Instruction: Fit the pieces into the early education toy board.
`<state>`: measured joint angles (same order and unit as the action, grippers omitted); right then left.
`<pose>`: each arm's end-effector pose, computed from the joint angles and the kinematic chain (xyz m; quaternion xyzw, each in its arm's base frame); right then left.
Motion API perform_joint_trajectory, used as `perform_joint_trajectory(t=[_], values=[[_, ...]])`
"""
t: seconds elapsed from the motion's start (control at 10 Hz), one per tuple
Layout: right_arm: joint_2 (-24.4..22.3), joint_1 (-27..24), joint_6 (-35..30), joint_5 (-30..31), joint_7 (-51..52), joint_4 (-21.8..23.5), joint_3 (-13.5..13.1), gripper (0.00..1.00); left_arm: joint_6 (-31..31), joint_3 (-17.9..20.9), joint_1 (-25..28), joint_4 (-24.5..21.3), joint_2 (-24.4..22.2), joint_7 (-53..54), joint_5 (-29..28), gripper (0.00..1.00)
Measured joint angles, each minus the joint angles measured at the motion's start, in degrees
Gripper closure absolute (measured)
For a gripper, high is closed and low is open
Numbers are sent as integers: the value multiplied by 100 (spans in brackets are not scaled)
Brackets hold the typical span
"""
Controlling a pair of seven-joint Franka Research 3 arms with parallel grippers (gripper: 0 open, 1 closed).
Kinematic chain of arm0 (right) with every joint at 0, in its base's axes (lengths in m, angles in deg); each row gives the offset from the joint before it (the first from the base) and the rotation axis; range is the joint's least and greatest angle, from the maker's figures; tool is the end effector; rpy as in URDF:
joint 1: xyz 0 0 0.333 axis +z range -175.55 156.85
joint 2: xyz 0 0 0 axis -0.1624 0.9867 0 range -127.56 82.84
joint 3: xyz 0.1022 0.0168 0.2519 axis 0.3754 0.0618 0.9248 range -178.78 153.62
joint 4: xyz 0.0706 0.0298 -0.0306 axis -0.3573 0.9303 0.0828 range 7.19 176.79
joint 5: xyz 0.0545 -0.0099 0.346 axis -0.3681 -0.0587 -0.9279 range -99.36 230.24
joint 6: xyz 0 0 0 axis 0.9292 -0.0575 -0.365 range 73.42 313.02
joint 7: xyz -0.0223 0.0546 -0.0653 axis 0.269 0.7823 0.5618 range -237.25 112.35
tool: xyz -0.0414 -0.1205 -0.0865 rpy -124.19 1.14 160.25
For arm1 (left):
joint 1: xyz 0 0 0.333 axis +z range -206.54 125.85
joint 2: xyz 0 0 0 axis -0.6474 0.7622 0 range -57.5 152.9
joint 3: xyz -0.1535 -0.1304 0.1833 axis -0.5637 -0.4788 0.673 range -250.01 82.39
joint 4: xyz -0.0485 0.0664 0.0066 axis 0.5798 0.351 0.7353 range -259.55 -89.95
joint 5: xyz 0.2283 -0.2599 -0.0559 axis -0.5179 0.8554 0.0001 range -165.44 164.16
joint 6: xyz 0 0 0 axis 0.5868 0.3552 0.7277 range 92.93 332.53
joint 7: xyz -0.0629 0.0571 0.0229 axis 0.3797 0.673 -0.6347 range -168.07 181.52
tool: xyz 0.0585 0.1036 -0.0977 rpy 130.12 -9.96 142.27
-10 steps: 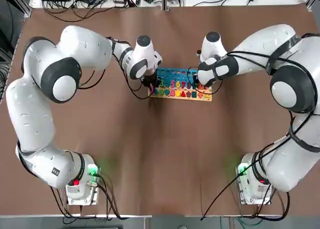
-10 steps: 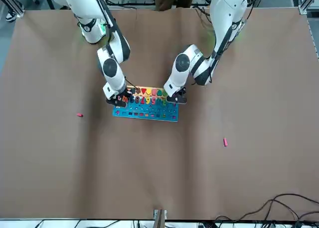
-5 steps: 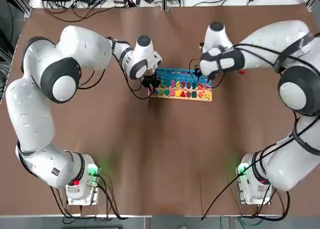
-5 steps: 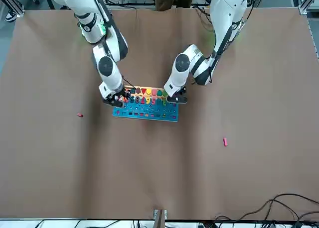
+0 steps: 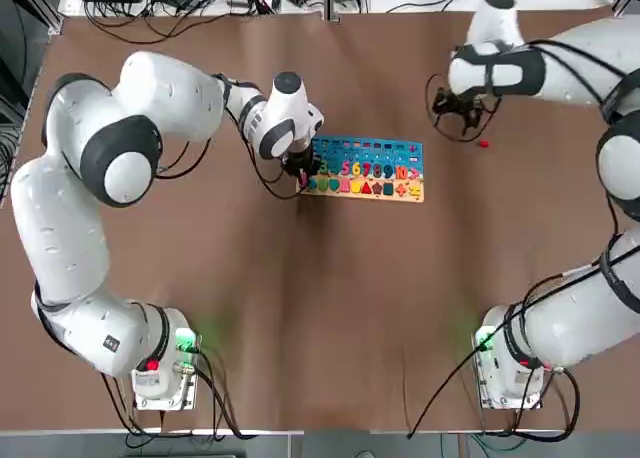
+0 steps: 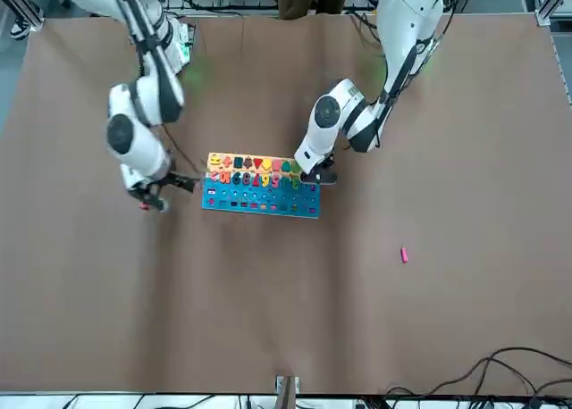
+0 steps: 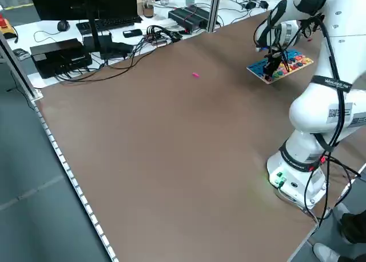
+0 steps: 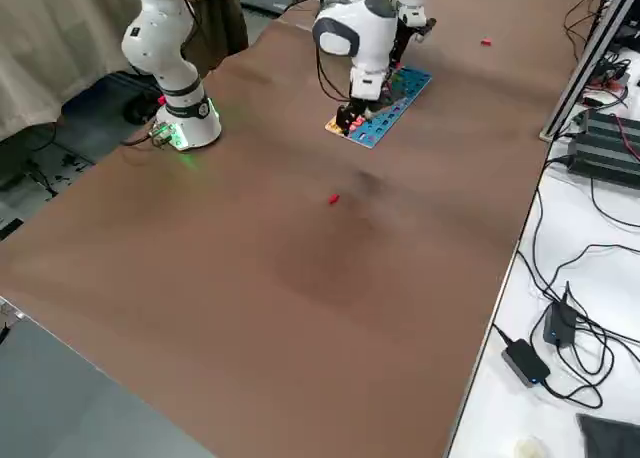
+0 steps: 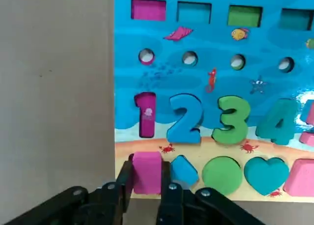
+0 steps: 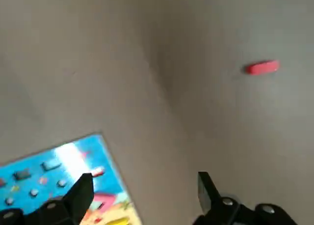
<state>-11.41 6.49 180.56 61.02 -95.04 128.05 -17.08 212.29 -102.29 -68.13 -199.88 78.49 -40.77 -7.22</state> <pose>0.4810 0.0997 0.2222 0.9759 -0.2108 -0.0567 0.0019 0.3748 -0.4011 0.1389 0.9986 -0.0160 -0.0415 0.0272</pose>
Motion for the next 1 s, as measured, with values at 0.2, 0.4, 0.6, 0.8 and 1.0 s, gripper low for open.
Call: perform_joint_trajectory(t=[0.2,0.4,0.6,0.8,1.0], values=[[39,-559,169,4,532,5,-3,8,-194,-3,-2,-27,-42,-1,0,74],[264,-818,391,5,1045,6,-1,19,-326,-12,-6,-59,-81,-1,0,74],[549,-933,683,6,1465,-8,3,22,-327,-13,-8,-58,-82,-1,0,74],[830,-1151,960,9,1918,-33,3,22,-318,-13,-16,-41,-73,-1,0,74],[958,-1367,1007,12,2422,-58,2,22,-312,-12,-35,43,-29,-1,0,74]])
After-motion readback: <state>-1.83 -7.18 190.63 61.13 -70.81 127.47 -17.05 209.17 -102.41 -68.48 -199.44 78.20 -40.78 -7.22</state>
